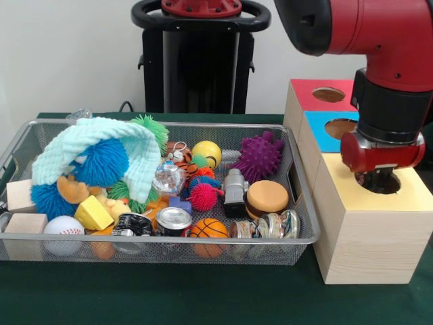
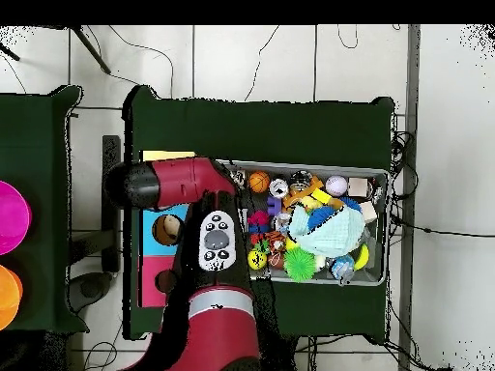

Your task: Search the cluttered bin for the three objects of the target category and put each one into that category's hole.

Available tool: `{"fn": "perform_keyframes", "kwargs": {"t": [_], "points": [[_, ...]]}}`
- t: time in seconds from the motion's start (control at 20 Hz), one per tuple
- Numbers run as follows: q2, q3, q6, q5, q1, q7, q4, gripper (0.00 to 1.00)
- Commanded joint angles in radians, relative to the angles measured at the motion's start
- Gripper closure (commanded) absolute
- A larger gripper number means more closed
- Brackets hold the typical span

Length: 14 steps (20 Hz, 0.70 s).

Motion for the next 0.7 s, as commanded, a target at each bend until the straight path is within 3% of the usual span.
{"fn": "perform_keyframes", "kwargs": {"t": [0.05,0.3,0.55,0.7], "points": [[0.071,0.012,-0.081,-0.060,-0.041,0.095,0.072,1.00],[0.066,0.017,-0.080,-0.069,-0.052,0.080,0.082,1.00],[-0.054,0.040,0.035,-0.031,-0.052,0.069,0.148,1.00],[-0.084,0.048,0.073,-0.014,-0.045,0.075,0.155,1.00]]}}
